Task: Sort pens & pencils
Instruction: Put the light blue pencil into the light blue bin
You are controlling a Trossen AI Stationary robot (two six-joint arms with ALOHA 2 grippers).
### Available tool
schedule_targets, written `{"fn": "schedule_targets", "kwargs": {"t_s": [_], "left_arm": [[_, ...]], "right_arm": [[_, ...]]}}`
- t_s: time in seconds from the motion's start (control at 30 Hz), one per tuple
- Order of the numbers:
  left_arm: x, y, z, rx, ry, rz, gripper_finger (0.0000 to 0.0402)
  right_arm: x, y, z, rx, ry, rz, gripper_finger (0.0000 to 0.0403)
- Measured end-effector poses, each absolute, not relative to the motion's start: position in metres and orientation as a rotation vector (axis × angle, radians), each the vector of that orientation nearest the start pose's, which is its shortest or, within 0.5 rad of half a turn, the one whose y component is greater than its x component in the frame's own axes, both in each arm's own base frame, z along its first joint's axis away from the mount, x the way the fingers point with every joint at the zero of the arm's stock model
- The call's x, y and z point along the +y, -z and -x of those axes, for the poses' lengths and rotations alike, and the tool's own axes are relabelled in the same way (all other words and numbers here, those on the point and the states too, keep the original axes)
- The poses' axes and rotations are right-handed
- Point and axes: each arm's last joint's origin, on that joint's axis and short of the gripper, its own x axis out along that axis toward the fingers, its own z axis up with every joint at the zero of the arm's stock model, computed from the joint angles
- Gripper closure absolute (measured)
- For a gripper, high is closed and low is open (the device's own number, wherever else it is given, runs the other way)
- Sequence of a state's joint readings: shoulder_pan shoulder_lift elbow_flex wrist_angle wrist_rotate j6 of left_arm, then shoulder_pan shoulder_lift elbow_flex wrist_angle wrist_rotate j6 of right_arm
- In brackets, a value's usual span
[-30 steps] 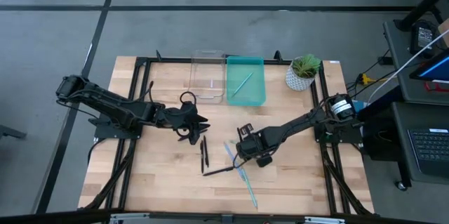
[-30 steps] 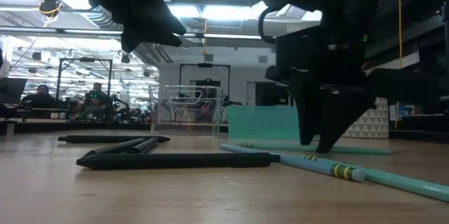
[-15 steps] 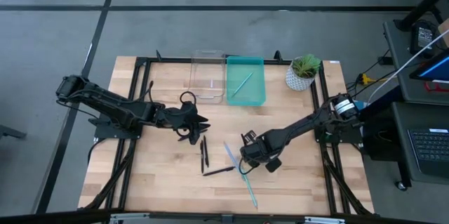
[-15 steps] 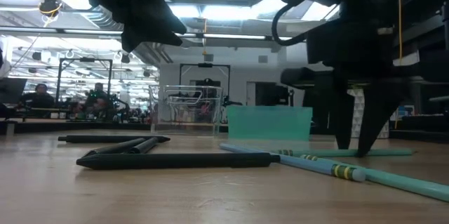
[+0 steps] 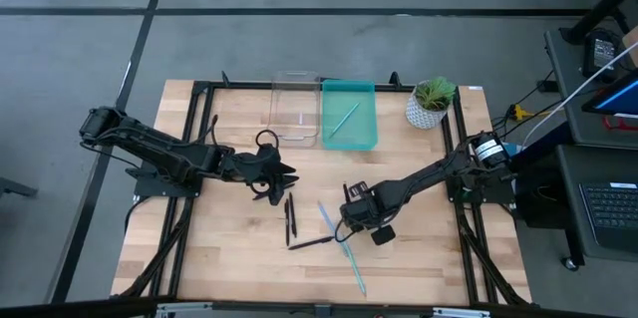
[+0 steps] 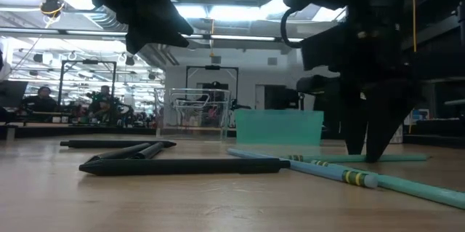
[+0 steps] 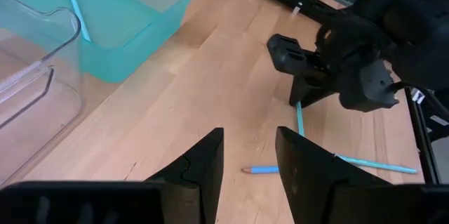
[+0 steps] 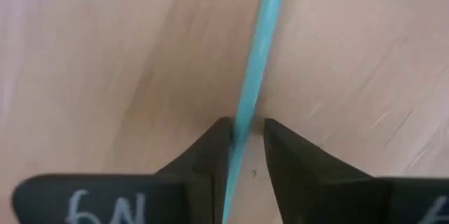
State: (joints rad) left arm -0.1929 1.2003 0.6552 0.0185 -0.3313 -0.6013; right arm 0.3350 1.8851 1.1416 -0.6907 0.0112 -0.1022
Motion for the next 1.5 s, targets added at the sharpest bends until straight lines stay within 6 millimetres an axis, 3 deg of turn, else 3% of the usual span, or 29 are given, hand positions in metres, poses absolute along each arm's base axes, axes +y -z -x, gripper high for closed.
{"fn": "schedule_targets", "kwargs": {"t_s": [0.17,0.43,0.7,1.5], "left_arm": [[-0.038,-0.226,-0.244,0.45,-0.282,0.45,0.0277],[-0.038,-0.226,-0.244,0.45,-0.282,0.45,0.0277],[-0.038,-0.226,-0.244,0.45,-0.282,0.449,0.0277],[-0.038,-0.226,-0.244,0.451,-0.282,0.448,0.0277]], "right_arm": [[0.104,-0.137,-0.319,1.428,-0.253,0.161,0.031],[0.105,-0.137,-0.321,1.412,-0.218,0.116,0.0319],[0.107,-0.137,-0.322,1.392,-0.181,0.114,0.0389],[0.107,-0.15,-0.325,1.436,-0.152,0.1,0.0399]]}}
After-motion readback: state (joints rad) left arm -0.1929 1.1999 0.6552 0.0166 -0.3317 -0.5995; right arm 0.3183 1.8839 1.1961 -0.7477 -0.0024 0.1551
